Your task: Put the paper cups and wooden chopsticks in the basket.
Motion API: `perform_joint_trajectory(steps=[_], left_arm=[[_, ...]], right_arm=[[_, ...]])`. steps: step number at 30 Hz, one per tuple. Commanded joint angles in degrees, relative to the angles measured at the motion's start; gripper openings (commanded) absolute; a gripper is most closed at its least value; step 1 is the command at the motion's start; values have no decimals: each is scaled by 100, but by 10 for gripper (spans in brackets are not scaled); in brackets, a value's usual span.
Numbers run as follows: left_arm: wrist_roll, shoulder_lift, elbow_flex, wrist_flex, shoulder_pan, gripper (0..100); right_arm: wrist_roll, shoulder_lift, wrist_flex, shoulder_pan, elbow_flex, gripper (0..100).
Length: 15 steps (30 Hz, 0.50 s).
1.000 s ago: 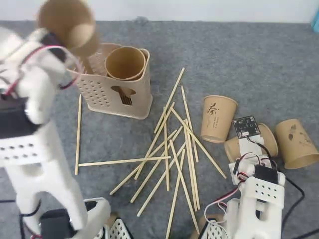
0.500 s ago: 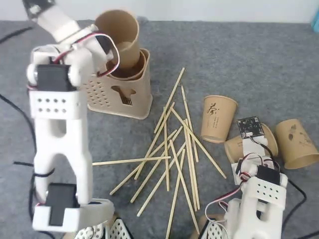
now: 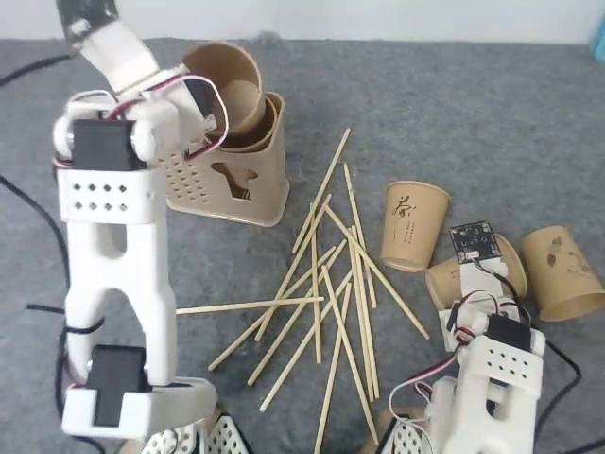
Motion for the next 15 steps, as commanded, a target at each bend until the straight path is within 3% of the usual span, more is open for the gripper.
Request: perform_joint_trajectory(steps=[1, 10, 15], left_arm=[[-97, -79, -602, 563, 44, 36], [-264, -26, -1095, 932, 44, 35], [-668, -88, -1051, 888, -158, 111]], right_arm=[[70, -119, -84, 40, -62, 17], [70, -119, -84, 40, -62, 17], [70, -119, -84, 48, -62, 17]])
